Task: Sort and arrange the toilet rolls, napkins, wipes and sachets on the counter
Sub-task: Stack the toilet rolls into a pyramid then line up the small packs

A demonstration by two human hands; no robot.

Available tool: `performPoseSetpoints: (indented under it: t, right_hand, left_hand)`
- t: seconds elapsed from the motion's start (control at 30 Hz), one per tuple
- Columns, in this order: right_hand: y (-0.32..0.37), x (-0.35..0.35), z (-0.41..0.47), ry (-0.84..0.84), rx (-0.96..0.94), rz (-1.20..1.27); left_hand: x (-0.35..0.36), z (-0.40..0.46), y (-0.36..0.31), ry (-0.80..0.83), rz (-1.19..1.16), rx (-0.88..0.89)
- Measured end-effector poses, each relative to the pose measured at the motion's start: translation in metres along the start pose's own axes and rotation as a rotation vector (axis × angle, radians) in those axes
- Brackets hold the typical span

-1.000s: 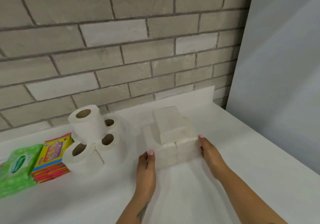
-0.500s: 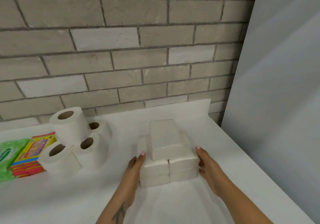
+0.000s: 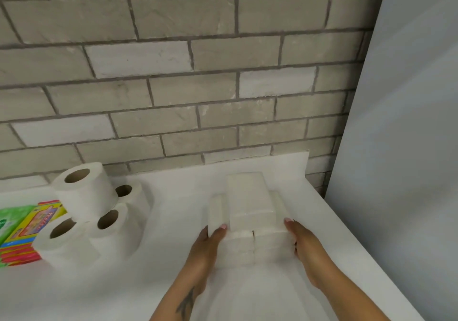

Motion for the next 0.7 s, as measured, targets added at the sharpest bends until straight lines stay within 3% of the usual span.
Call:
performPoseSetpoints:
  t: [0.7]
  right_hand:
    - [0.018,-0.02,0.111,-0.07,0.036,-0.047]
  left_hand:
    - [0.049,0.087,-0.059,-0.033,-0.031,-0.002]
Point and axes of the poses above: each hand's wrist, its own z-axis towards the middle knuckle, its own x-axis out of the palm, y = z × x, the point moved 5 cm from there along z, towards the middle knuckle, and after that the axes turned 13 degrees about -x, right-handed, at the moved point
